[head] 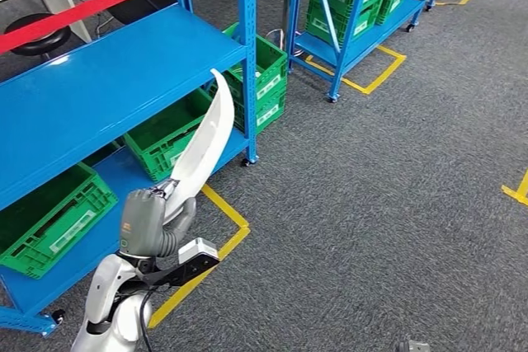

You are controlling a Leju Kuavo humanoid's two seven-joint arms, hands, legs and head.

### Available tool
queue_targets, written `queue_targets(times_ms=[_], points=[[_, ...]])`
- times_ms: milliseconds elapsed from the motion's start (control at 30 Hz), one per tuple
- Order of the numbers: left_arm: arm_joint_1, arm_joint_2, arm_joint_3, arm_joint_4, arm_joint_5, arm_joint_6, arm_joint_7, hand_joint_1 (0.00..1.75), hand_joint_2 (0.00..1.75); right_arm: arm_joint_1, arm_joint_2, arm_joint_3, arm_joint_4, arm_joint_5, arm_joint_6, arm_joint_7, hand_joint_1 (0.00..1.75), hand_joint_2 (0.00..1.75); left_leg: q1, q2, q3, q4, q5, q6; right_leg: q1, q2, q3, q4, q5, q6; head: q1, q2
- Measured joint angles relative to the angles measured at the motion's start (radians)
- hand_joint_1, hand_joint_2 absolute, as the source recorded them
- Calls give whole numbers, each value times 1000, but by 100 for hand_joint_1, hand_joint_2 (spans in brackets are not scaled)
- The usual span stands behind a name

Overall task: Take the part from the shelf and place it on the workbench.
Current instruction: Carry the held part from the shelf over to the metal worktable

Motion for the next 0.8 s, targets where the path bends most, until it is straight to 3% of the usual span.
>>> queue_targets(times_ms=[33,100,167,233,300,333,367,400,433,467,533,600,667,733,800], points=[[0,0,0,0,-2,1,0,175,175,-2,0,-1,0,1,-2,-1,0,0,-3,9,1,2,-1,-3,1,-15,37,-65,21,-4,-1,0],[0,-1,0,0,-6,4,0,175,175,-7,0,-5,0,2,-7,-3,0,0,-10,24,0,4,-2,-12,5,-27,65,-119,32,-13,-3,0],[0,-1,-1,0,-9,7,0,175,175,-5,0,-10,0,3,-12,-4,0,0,-10,34,-1,5,-2,-20,4,-5,60,-117,38,-26,-3,0],[-1,-1,-1,0,-11,8,-1,175,175,-4,0,-15,0,3,-14,-4,0,0,-6,7,-14,34,-29,-32,1,14,55,-120,45,-38,-3,0],[1,0,-1,0,-12,10,-1,175,175,-6,0,-17,0,2,-14,-5,0,0,-4,-38,-63,145,-94,-38,-3,35,48,-121,51,-47,-4,0],[2,1,0,0,-12,10,-1,175,175,-8,0,-19,0,2,-15,-5,0,0,-4,-49,-97,218,-127,-39,-3,46,45,-121,53,-50,-4,0],[4,2,0,0,-12,9,-1,175,175,-8,0,-21,0,2,-16,-5,0,0,-3,-54,-124,277,-147,-39,-4,58,42,-121,54,-50,-4,0],[6,3,0,0,-13,7,0,175,175,-8,0,-23,0,2,-17,-6,0,0,-3,-56,-137,304,-147,-39,-4,71,41,-120,56,-50,-4,0],[7,4,0,1,-13,4,1,175,175,-6,0,-24,0,2,-18,-6,0,0,-2,-57,-131,291,-128,-39,-5,84,40,-120,57,-48,-4,0],[7,4,0,1,-13,2,2,175,175,-6,1,-24,0,1,-18,-6,0,0,0,-62,-106,240,-94,-38,-6,97,40,-119,58,-46,-4,0],[8,4,0,1,-13,-1,3,175,175,-7,1,-26,0,1,-19,-7,0,0,9,-102,-36,101,-31,-40,-8,124,36,-114,60,-37,-4,0],[8,4,0,1,-13,-3,3,175,175,-8,1,-29,0,0,-19,-9,0,0,14,-135,-2,27,-14,-39,-8,146,25,-110,65,-25,-3,0],[9,3,0,1,-13,-4,3,175,175,-4,1,-34,0,0,-19,-11,0,0,12,-125,-4,22,-15,-28,-12,164,14,-114,73,-11,-2,0],[8,2,0,1,-14,-4,3,175,175,1,2,-38,0,0,-18,-11,0,0,12,-103,-4,19,-10,-14,-10,130,-3,-97,62,-1,3,0],[10,1,0,1,-16,-4,4,175,175,-2,4,-41,0,0,-18,-15,0,0,9,-76,-4,17,-8,-5,-6,64,-50,2,8,4,11,0]])
